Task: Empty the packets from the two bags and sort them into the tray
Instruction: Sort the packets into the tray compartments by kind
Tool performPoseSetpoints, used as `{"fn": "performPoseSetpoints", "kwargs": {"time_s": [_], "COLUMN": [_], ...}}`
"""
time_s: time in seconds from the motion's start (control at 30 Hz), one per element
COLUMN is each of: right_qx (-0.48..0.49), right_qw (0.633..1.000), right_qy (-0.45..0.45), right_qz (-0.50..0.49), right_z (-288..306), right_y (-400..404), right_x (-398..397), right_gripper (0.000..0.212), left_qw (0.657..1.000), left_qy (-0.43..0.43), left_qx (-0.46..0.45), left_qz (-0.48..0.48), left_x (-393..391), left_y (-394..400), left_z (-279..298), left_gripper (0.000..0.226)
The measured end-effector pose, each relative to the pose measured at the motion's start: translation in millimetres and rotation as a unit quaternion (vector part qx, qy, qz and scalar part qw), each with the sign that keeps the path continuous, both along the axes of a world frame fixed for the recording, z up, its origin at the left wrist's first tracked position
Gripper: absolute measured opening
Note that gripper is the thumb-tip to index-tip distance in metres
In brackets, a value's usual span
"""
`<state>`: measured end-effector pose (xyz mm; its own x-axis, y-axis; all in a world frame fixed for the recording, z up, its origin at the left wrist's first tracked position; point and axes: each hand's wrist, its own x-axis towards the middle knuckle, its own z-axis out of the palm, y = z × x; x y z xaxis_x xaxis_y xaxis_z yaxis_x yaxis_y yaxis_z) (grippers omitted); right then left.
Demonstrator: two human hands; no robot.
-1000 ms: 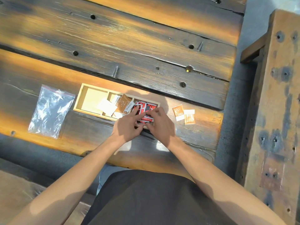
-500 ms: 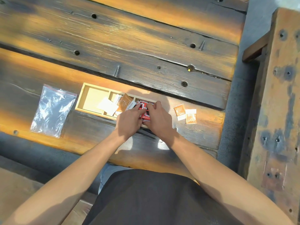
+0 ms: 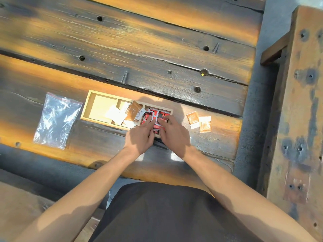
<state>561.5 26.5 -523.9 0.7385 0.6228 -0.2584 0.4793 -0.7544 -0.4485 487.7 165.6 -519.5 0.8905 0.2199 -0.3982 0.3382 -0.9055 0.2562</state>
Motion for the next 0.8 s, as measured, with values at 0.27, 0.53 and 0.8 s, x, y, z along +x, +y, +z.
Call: {"fn": "performPoseSetpoints", "kwargs": {"time_s": [0.27,0.53,0.8], "right_qx": [0.089,0.098,-0.017], "right_qw": [0.995,0.982,0.949], "right_qy": [0.032,0.028,0.059], "right_qz": [-0.027,-0.161,-0.309], "right_z": [3.9,-0.9,-4.4], "right_y": [-18.3,-76.0,-119.3], "right_x": [-3.1,5.4,35.3], "right_gripper": [0.039,0.030,0.034], "left_qw": [0.994,0.986,0.993], "left_qy": [-0.098,-0.157,-0.091], "left_qx": [-0.020,-0.051,-0.059], "left_qz": [0.040,0.005,-0.055], "left_x": [-1.9,15.3,63.5], "left_y": [-5.9,-44.2,-86.7], "left_z": [2.2,6.3,5.2], "left_gripper": [0.044,0.038,0.032]}}
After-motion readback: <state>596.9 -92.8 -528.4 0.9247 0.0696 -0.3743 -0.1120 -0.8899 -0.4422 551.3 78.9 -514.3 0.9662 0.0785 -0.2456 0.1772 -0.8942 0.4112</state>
